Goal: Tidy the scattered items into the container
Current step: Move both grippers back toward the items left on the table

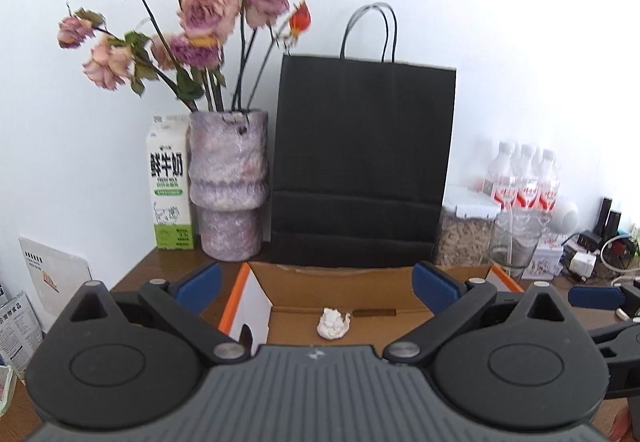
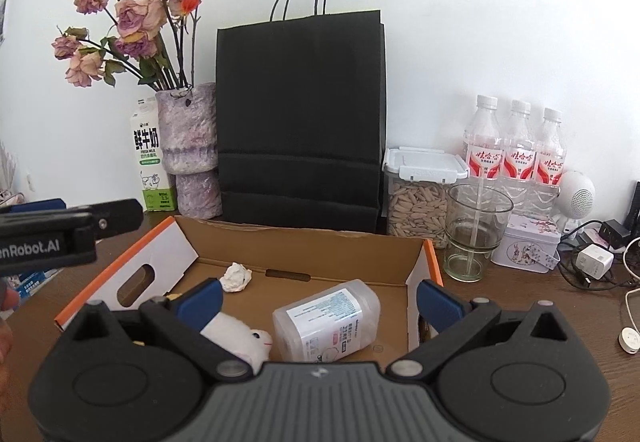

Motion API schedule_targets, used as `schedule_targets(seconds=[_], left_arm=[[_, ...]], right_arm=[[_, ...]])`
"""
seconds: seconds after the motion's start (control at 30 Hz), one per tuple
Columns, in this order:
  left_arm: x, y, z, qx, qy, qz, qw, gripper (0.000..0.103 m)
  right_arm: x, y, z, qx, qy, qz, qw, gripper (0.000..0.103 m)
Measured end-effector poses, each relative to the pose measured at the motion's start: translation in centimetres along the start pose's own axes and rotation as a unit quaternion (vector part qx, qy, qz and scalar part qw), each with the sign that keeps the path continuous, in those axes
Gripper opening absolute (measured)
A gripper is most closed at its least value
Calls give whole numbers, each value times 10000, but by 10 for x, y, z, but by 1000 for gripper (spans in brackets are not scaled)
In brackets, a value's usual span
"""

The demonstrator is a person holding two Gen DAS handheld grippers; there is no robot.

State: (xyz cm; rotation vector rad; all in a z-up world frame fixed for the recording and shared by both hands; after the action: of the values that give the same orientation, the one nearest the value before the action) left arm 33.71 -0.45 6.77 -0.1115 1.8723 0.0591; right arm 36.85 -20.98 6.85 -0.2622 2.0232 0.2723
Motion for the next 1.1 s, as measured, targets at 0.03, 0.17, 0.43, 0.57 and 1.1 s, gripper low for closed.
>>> schedule_targets(seconds=[0.03,0.17,0.43,0.57,1.1], left_arm=[[-2,2,-6,8,-73,-42,10000,103],[-3,7,-31,61,-260,-75,9996,103],[6,9,-74,164,-412,113,9990,103],[16,17,-93,103,-402,127,9991,103],[89,50,-161,-134,293,56,9995,103]], right_arm=[[1,1,-5,5,-32,-16,10000,103],[4,4,-27,55,-168,-118,9998,103],[16,9,-72,144,-346,-227,9990,103],[27,10,-97,207,-412,-248,9986,103],[107,19,-181,201,-247,-27,9995,103]])
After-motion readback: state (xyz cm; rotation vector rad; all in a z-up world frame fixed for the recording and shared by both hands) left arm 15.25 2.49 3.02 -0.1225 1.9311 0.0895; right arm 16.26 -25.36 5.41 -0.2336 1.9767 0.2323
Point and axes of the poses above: each gripper's, at about its wrist camera, not at the fingertips, and z roughly the way its jaws point, y to its left, x to its underside, the point moved 2 cm from there along z, roughly the way its jaws point, and after that the axes turned 6 degrees about -x, right-handed, at the moved point
